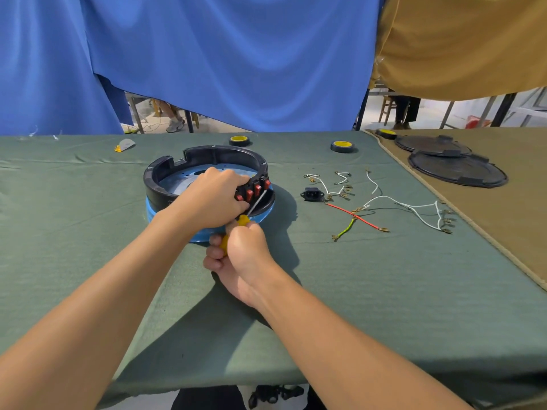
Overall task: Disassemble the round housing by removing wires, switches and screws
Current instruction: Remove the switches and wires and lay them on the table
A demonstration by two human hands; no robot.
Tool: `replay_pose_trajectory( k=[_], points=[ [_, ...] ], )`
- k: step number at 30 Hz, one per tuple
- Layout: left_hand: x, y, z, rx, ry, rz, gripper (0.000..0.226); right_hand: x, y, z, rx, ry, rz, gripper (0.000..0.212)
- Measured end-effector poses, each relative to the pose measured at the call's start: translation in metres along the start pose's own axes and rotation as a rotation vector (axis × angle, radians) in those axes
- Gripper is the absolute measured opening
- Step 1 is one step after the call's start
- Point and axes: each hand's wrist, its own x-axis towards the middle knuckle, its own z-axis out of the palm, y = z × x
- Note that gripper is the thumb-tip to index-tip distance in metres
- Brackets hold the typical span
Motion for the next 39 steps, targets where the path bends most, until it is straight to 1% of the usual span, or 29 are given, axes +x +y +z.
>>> replay_pose_trajectory(
  k=[4,11,14,18,21,25,27,29,32,35,39],
  points=[
    [-0.001,0.000,0.001,-0.024,0.006,-0.019,0.034,-0.008,0.001,-0.007,0.053,-0.001,0.020,0.021],
    [-0.001,-0.001,0.000,-0.026,-0.003,-0.012,0.030,-0.008,-0.010,-0.015,0.123,-0.014,0.018,0.027],
    [-0.002,0.000,0.000,-0.036,-0.005,-0.033,0.034,-0.005,-0.007,-0.009,0.099,-0.022,0.002,0.029],
    [-0.002,0.001,-0.003,-0.067,-0.040,-0.045,0.042,0.005,0.000,0.001,0.029,0.011,-0.100,0.025],
    [-0.001,0.000,-0.007,-0.094,-0.075,-0.043,0.040,0.009,0.005,0.004,-0.059,0.071,-0.150,0.024],
    [-0.002,0.001,-0.010,-0.098,-0.079,-0.037,0.028,0.013,0.009,0.011,-0.175,0.162,-0.186,0.018],
    [-0.003,0.002,-0.010,-0.101,-0.077,-0.043,0.032,0.013,0.009,0.013,-0.185,0.182,-0.175,0.019],
    [-0.003,0.003,-0.010,-0.103,-0.079,-0.048,0.041,0.009,0.007,0.011,-0.158,0.177,-0.156,0.018],
    [-0.003,0.002,-0.009,-0.112,-0.074,-0.062,0.048,0.002,-0.001,0.005,-0.073,0.139,-0.136,0.027],
    [-0.001,-0.001,-0.006,-0.112,-0.074,-0.059,0.048,-0.004,-0.012,-0.001,0.047,0.074,-0.100,0.030],
    [0.000,-0.002,-0.004,-0.111,-0.069,-0.065,0.050,-0.008,-0.020,-0.003,0.076,0.054,-0.067,0.032]
  ],
)
